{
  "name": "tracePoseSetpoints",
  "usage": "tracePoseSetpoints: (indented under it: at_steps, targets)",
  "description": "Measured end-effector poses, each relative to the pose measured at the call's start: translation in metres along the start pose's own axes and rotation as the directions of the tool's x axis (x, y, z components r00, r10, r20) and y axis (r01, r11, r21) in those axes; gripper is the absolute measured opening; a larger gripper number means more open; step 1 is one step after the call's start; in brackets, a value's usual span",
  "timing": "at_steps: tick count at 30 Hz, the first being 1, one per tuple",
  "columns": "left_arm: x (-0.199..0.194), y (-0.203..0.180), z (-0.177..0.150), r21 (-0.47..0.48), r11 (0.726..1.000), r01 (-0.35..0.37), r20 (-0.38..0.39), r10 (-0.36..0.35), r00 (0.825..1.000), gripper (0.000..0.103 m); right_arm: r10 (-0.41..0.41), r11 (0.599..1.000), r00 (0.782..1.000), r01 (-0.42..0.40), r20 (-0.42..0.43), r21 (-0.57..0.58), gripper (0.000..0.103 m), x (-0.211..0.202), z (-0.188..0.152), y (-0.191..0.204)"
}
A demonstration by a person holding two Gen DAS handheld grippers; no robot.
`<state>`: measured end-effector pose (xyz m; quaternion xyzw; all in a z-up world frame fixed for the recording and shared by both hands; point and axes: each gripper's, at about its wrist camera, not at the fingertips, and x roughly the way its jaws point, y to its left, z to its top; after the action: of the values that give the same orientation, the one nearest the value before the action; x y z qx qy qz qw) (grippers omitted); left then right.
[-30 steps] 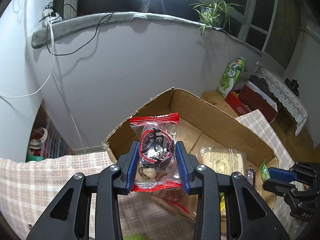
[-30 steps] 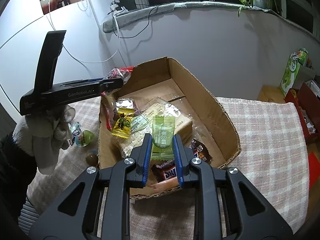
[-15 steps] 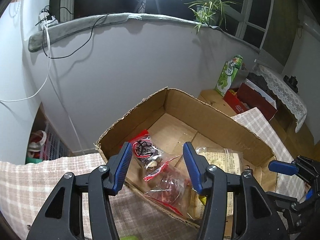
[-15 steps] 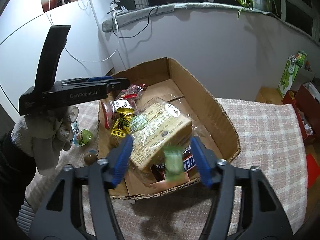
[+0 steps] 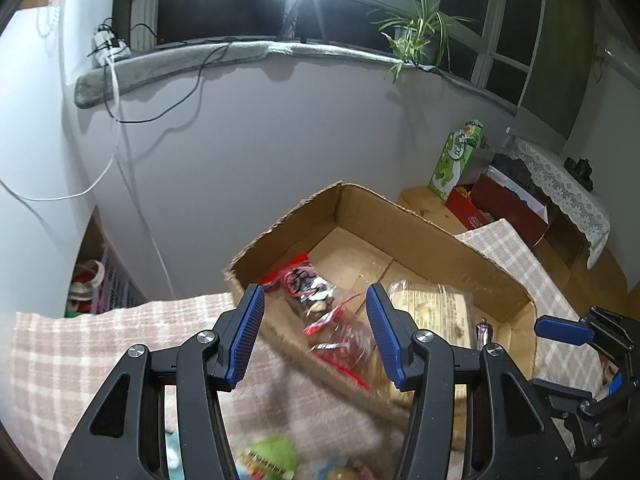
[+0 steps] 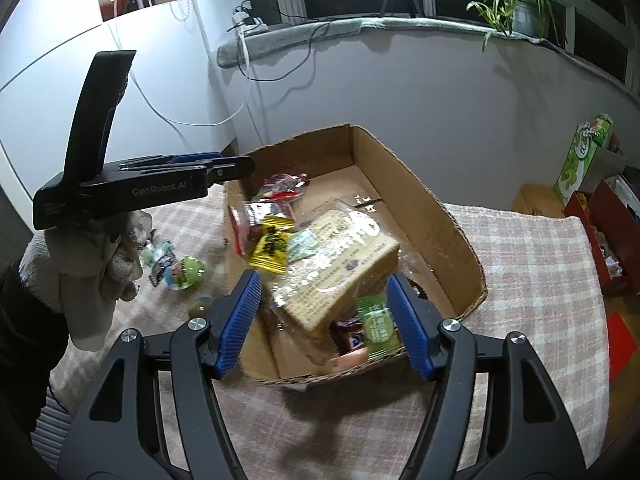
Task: Organize snacks
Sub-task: 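Move both open tools back to the snacks on the cloth, then grasp the Snickers bar with the left tool while the right grasps the green jelly cup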
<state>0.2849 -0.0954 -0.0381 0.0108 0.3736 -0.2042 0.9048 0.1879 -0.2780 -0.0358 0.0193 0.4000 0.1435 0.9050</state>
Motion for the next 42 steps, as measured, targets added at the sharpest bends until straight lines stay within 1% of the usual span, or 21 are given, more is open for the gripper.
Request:
tracePoseSetpoints:
  at_steps: [10, 14, 24, 28, 30, 34, 37, 42]
  targets:
    - [-0.045, 0.031, -0.022, -0.048, 0.998, -0.032, 0.026, 0.033, 0.999, 0.052, 0.032, 0.998, 0.999, -0.032, 0.012, -0.058, 0.068, -0.016, -0.001, 0.035]
    - [-0.063, 0.049, -0.033, -0.068, 0.996, -0.054, 0.034, 0.057, 0.998, 0.052, 0.051, 0.995, 0.999, -0.050, 0.006, -0.082, 0.068, -0.017, -0.003, 0.053]
    - [-0.087, 0.098, -0.060, -0.137, 0.984, -0.115, 0.016, 0.119, 0.993, 0.052, 0.108, 0.983, 0.994, -0.110, -0.016, -0.145, 0.068, -0.009, -0.009, 0.101]
    - [-0.088, 0.114, -0.073, -0.144, 0.979, -0.141, -0.009, 0.141, 0.990, 0.052, 0.135, 0.978, 0.990, -0.138, -0.033, -0.159, 0.068, 0.001, -0.010, 0.118]
    - [-0.085, 0.124, -0.079, -0.147, 0.979, -0.144, -0.028, 0.141, 0.990, 0.052, 0.151, 0.975, 0.987, -0.156, -0.047, -0.160, 0.068, 0.009, -0.010, 0.126]
    - [-0.076, 0.137, -0.086, -0.155, 0.979, -0.132, -0.064, 0.123, 0.990, 0.052, 0.173, 0.969, 0.982, -0.184, -0.076, -0.165, 0.068, 0.025, -0.014, 0.143]
    - [-0.063, 0.149, -0.087, -0.167, 0.979, -0.118, -0.096, 0.103, 0.990, 0.052, 0.168, 0.969, 0.981, -0.182, -0.093, -0.168, 0.068, 0.040, -0.015, 0.152]
    - [-0.049, 0.166, -0.089, -0.205, 0.974, -0.093, -0.118, 0.070, 0.991, 0.052, 0.160, 0.974, 0.978, -0.178, -0.132, -0.141, 0.068, 0.066, -0.016, 0.154]
